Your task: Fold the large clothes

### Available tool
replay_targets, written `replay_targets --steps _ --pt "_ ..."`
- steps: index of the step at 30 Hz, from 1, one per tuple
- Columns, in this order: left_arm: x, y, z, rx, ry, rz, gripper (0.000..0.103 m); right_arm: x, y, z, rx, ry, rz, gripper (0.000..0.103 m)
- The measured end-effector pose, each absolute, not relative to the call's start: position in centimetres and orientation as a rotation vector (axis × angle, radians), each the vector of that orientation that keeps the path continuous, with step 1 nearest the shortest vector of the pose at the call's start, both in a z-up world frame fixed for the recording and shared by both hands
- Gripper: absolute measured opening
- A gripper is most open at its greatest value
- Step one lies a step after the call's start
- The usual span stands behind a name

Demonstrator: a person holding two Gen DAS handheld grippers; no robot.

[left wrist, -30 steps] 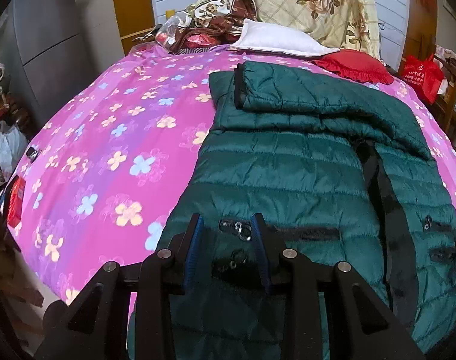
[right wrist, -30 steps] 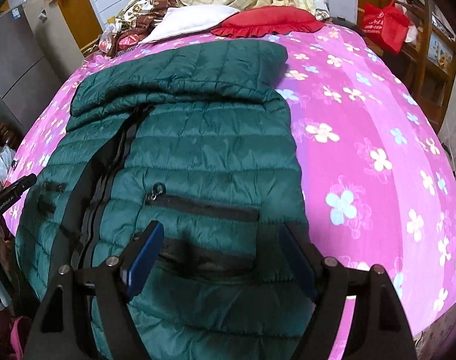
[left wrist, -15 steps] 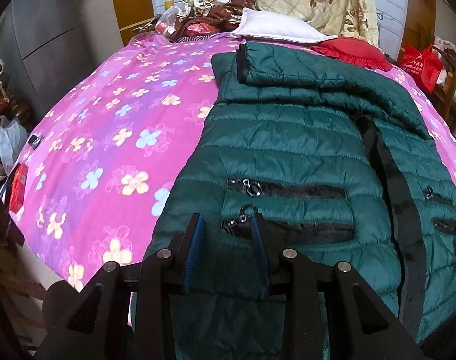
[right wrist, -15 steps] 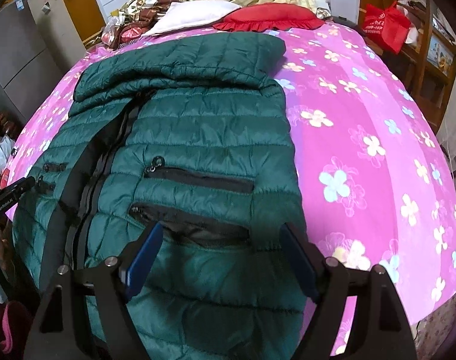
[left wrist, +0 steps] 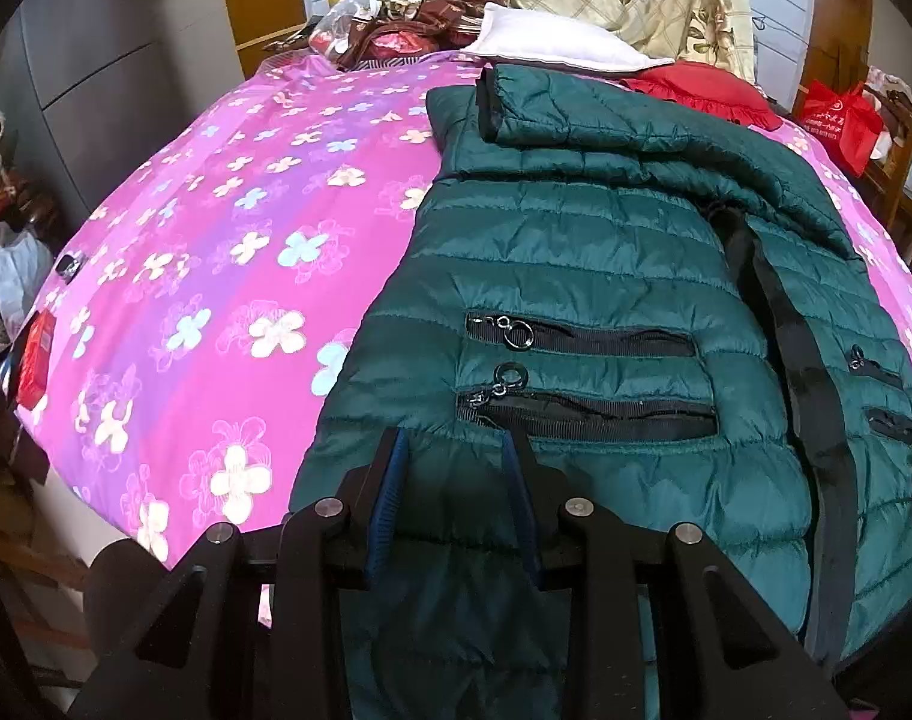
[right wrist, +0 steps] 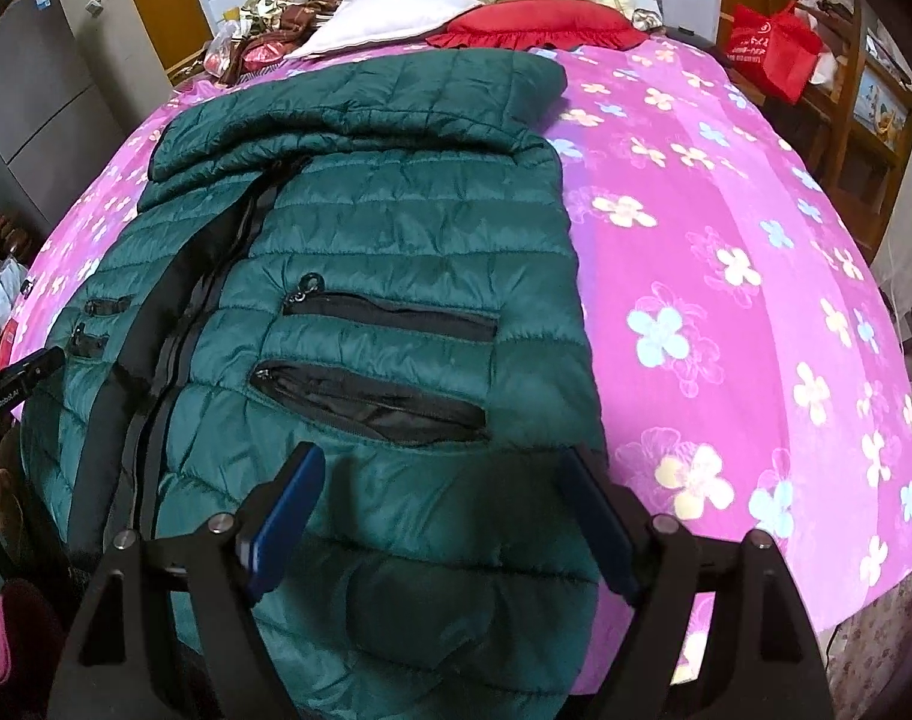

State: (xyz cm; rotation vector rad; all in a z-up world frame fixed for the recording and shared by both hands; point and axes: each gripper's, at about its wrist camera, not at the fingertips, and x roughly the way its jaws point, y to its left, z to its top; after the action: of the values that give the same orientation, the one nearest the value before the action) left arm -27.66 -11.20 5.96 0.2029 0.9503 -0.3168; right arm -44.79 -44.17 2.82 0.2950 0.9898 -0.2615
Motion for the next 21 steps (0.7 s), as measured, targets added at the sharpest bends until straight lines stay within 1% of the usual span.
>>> replay_targets --steps 14,21 --pt "-28.5 -10.8 5.9 0.204 0.976 -0.34 0.015 -46.3 -44.6 2.2 0.295 1.016 -0.274 0.087" --pt "-28.5 -9.6 6.1 0.183 1.016 -0.367 0.015 -47.1 -45.1 1.7 0.309 1.037 -0.28 0.087"
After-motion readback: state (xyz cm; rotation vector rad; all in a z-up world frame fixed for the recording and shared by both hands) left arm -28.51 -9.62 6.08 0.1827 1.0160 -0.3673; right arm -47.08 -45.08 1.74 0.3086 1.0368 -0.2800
